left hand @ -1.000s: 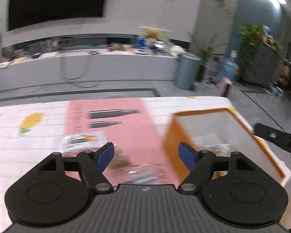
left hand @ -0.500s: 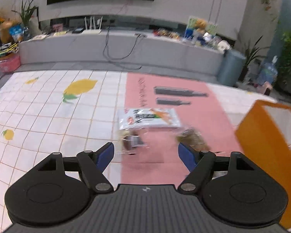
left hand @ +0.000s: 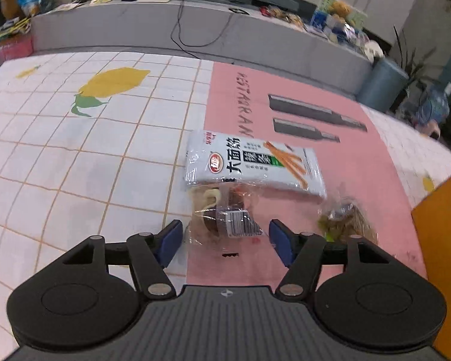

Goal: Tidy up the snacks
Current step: 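Grasp the wrapped brown cake with the left gripper while the right grasps the spicy strip pack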

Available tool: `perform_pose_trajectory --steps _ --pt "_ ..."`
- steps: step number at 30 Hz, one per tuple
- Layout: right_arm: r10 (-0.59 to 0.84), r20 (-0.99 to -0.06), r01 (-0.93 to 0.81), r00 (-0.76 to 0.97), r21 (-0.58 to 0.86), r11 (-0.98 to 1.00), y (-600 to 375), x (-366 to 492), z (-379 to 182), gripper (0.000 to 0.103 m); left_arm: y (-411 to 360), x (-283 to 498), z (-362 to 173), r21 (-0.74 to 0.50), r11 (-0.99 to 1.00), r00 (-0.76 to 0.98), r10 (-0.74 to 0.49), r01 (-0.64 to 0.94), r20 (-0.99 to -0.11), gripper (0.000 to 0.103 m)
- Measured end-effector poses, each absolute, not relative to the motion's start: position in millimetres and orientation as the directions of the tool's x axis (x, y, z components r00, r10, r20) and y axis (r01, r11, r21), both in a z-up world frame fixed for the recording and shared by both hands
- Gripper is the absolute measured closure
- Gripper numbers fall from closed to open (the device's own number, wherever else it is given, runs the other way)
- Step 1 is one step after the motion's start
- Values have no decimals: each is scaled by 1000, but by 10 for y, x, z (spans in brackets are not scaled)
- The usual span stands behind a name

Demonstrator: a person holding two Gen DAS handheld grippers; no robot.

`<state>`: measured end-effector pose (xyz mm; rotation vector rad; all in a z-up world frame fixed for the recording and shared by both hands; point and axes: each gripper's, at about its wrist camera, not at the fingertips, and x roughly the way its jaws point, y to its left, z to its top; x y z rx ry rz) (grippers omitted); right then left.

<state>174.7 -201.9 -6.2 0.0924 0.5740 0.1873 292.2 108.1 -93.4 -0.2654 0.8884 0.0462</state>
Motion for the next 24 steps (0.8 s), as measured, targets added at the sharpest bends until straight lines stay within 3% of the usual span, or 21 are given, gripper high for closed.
perform_pose_trajectory --steps 2,10,13,17,24 --pt "203 -533 -157 821 131 979 -1988 1749 -78 26 1107 2913 -919 -218 962 635 -65 -164 -770 38" --pt "278 -539 -288 795 67 955 -1677 1849 -265 26 1303 2818 -845 -202 963 590 -61 -177 -805 39" --pt "311 -535 -362 786 11 932 -1412 2078 -356 4 1399 2789 -863 -161 971 590 -27 -177 -807 39" --pt "316 -522 -456 792 -162 875 -993 2542 -534 4 1604 2790 -862 -192 959 590 -34 -208 -807 39" --pt "383 -637 -664 669 -280 693 -437 3359 -804 4 1724 2788 -877 -149 974 594 -20 -170 -804 39"
